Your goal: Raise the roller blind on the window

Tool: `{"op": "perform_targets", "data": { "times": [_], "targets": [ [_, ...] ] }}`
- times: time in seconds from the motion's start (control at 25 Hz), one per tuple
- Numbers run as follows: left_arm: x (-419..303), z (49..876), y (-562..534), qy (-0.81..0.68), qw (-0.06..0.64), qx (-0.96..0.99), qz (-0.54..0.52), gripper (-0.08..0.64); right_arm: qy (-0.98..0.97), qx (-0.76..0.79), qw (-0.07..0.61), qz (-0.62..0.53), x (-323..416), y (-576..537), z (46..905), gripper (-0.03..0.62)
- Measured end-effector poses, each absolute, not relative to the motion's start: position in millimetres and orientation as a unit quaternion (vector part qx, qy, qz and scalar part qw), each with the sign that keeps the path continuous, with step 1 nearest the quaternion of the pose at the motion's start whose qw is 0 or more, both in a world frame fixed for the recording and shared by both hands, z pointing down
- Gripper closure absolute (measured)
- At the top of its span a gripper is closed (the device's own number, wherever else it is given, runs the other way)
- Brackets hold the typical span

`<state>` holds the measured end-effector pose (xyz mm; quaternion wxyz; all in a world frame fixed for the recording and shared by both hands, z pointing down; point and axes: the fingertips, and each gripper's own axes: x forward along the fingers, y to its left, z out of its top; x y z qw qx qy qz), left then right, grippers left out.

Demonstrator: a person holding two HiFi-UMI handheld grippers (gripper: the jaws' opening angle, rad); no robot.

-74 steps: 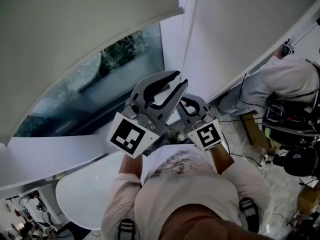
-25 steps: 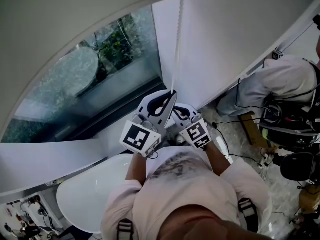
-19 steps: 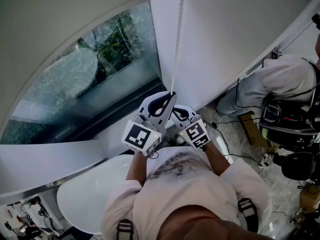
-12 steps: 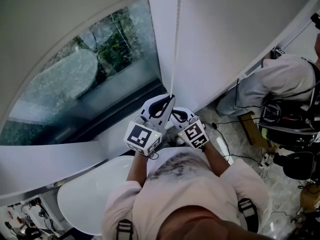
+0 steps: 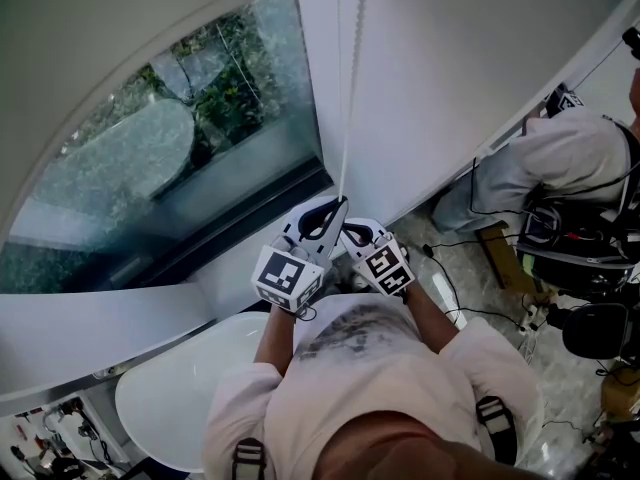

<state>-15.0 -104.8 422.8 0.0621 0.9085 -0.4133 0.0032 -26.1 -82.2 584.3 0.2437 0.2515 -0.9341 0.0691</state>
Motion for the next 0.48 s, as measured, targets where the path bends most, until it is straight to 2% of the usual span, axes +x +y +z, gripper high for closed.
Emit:
{"op": "perform_targets", "data": {
  "times": [0.2,0.48],
  "targets": [
    [-19,422,-106,-0.418,0.064,0.906,0.001,0.554,-0.939,0.236,0.238,0.075,-28,-74,579,0.529],
    [-27,424,-114,-0.424,0.066,0.903,-0.001,0.554,-0.951,0.250,0.163,0.080,-21,-73,529,0.528]
  ]
}}
